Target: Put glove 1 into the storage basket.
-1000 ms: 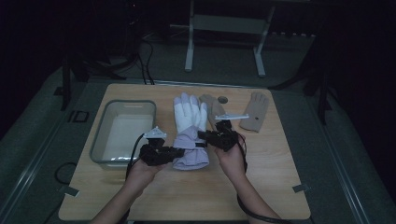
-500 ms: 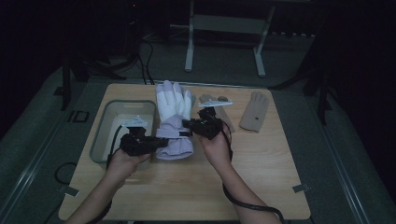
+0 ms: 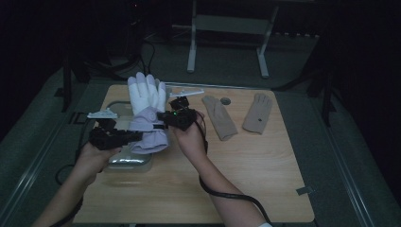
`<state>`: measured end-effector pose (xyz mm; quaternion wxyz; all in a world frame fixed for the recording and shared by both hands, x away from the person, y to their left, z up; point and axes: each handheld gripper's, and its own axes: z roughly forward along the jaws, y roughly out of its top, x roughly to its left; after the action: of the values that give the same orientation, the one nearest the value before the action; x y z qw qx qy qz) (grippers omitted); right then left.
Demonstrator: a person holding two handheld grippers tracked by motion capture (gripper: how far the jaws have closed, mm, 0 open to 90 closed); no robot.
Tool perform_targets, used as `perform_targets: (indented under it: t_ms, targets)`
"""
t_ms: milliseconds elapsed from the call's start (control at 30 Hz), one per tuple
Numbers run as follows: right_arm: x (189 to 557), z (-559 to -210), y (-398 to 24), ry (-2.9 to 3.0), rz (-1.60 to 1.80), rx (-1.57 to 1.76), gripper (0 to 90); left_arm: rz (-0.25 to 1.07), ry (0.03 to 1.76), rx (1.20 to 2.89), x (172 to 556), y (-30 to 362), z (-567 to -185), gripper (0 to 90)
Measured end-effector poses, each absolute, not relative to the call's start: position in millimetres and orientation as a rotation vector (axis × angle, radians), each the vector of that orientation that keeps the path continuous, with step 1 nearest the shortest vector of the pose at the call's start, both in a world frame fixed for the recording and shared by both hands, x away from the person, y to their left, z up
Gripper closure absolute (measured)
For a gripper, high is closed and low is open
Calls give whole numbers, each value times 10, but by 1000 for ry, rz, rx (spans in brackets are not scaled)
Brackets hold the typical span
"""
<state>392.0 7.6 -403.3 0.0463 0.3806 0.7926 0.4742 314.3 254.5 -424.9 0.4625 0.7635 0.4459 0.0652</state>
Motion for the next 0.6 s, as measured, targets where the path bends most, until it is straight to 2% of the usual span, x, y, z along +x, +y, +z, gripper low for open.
perform_targets:
  t_ms: [300,600]
  targets:
    - [3960,-4119,644,2494,1455,1091,794,156,1172,1859,3052,3058,-4348,747]
    - [4079,-4593,879,2572,1353,1176,794,69,1277,1907,3194,3164,-4755,747]
